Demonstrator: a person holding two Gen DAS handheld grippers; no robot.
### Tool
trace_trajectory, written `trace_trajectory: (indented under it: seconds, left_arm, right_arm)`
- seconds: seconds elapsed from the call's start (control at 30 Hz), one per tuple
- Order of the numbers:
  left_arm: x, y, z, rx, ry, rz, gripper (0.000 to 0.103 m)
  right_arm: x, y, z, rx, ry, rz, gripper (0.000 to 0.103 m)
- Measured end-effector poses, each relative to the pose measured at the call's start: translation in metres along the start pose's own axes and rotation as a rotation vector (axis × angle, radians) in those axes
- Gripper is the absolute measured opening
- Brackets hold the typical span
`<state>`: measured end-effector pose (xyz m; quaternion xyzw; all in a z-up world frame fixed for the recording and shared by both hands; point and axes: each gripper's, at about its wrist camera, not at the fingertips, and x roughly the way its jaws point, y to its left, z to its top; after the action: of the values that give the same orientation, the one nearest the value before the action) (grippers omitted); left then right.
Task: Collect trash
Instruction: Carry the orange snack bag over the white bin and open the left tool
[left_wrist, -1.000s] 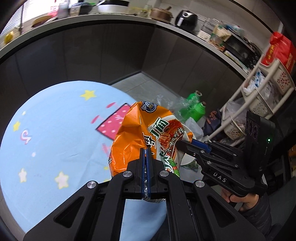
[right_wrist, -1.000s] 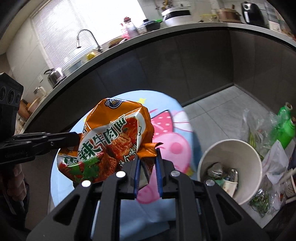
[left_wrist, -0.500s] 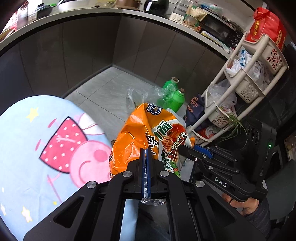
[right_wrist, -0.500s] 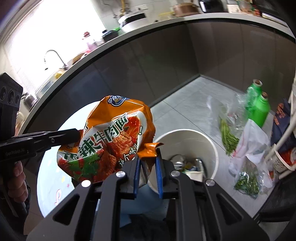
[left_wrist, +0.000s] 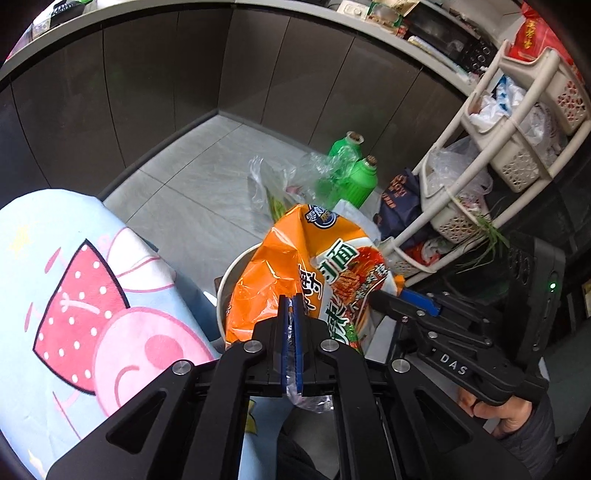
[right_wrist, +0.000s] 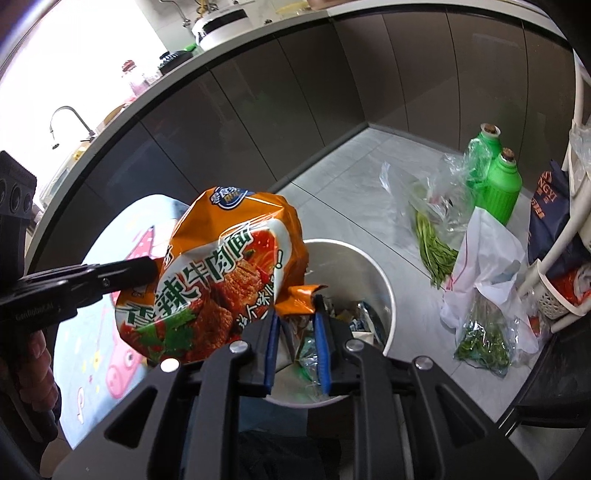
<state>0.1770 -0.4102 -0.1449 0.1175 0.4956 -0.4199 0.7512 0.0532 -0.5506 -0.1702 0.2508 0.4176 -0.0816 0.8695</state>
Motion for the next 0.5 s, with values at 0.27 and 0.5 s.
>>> trace_trajectory:
  seconds: [0.27,0.5]
  left_arm:
    - [-0.002,0.017,0.002,-0.055,-0.065,0.084,0.059]
    - [-0.021,0.030,0.000,-0.127,-0.143,0.139,0.088]
  right_arm:
    - [0.031,-0.011,-0.009,-0.043,0.044,-0.106,0.075]
    - [0.028,-0.005,-0.019,-0.076,0.033,-0.105,0.100]
